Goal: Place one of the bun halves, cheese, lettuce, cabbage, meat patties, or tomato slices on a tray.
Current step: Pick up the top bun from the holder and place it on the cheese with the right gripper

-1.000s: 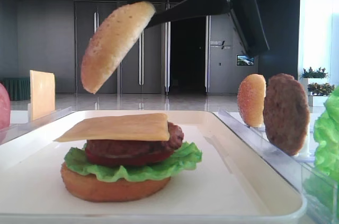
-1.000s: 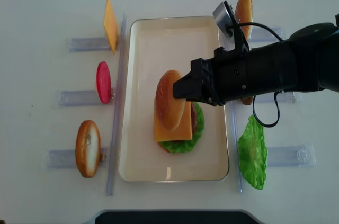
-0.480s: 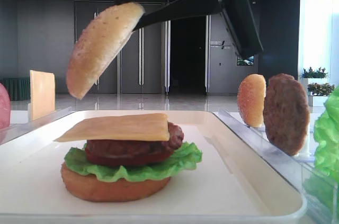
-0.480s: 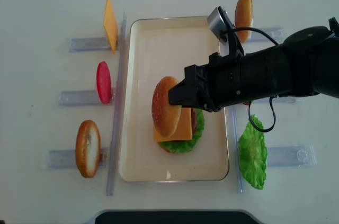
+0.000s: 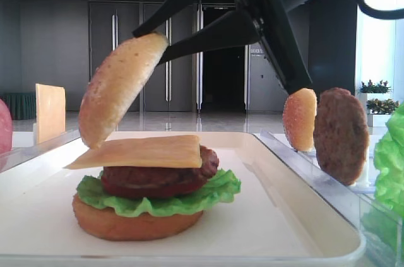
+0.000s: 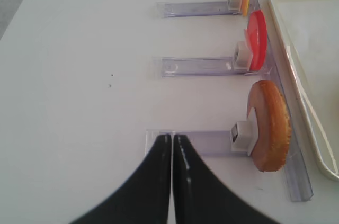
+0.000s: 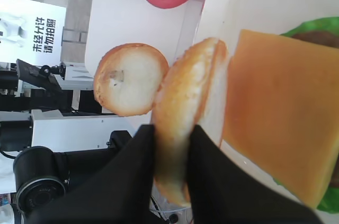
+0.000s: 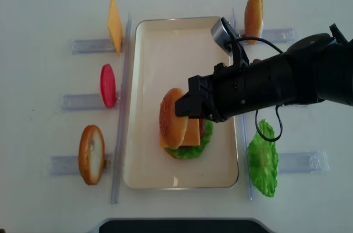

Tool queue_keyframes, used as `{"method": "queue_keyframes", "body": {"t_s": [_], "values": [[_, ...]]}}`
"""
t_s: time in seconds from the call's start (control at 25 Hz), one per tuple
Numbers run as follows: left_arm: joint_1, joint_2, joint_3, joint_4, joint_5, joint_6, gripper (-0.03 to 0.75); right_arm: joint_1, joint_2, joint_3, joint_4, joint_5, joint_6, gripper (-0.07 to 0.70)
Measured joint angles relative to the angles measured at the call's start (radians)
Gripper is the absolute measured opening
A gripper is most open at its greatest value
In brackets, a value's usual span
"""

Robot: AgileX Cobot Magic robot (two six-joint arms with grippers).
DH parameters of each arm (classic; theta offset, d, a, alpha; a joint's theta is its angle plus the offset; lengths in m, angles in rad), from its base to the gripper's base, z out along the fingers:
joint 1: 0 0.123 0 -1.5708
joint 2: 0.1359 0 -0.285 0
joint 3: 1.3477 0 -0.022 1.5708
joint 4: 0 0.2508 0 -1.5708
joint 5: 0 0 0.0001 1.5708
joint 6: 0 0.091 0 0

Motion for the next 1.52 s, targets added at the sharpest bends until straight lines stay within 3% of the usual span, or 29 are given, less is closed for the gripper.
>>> {"method": "queue_keyframes", "body": {"t_s": [0.64,1.52], "values": [[0.0,0.0,0.0,0.0,0.0,0.0,-0.007,0.0,0.002,0.0,0.006,-0.003,-0.004,0.139],[0.0,0.0,0.0,0.0,0.0,0.0,-0.007,0.0,0.044,0.0,0.082,0.038,-0.053,0.139]]}}
